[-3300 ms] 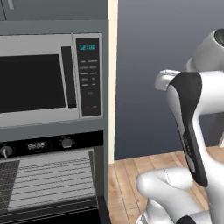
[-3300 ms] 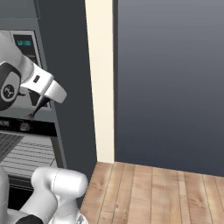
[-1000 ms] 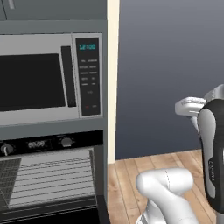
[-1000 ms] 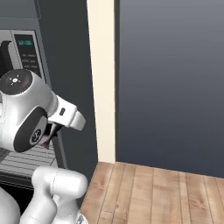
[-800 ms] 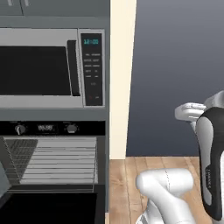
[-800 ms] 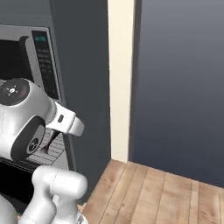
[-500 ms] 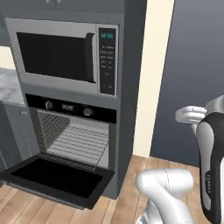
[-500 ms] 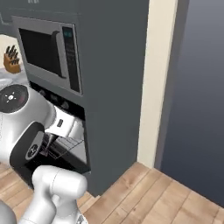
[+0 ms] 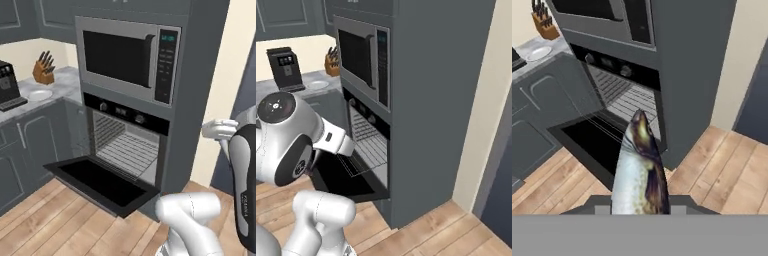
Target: Take the fish from the oven and place it on the plate on the counter.
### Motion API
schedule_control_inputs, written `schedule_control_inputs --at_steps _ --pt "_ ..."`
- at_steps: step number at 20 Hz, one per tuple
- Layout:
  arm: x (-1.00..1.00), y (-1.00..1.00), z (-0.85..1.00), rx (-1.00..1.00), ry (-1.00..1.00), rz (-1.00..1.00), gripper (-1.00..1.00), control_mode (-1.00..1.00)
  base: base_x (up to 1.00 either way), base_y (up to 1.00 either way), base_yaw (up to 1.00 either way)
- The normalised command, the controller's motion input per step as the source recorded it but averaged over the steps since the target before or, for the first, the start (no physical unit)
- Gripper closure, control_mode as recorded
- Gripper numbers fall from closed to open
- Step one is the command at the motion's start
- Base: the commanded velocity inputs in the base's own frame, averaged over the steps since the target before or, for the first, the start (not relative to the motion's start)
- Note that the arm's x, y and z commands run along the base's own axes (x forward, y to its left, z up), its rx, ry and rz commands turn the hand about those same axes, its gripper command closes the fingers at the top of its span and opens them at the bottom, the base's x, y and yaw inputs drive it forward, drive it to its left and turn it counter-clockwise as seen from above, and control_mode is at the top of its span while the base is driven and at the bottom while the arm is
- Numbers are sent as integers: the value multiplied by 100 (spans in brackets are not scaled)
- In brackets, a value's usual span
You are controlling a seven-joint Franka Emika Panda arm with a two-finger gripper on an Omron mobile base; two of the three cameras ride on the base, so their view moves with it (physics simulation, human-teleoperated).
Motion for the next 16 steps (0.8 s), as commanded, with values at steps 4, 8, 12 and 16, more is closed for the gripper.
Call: schedule_control_inputs --at_steps 4,8,12,16 --pt "0 0 0 0 0 0 100 100 -14 100 20" --pt "0 0 0 0 0 0 100 100 -8 100 4" --pt "0 0 0 0 0 0 100 100 -4 100 0" --pt "0 0 0 0 0 0 100 100 2 100 -1"
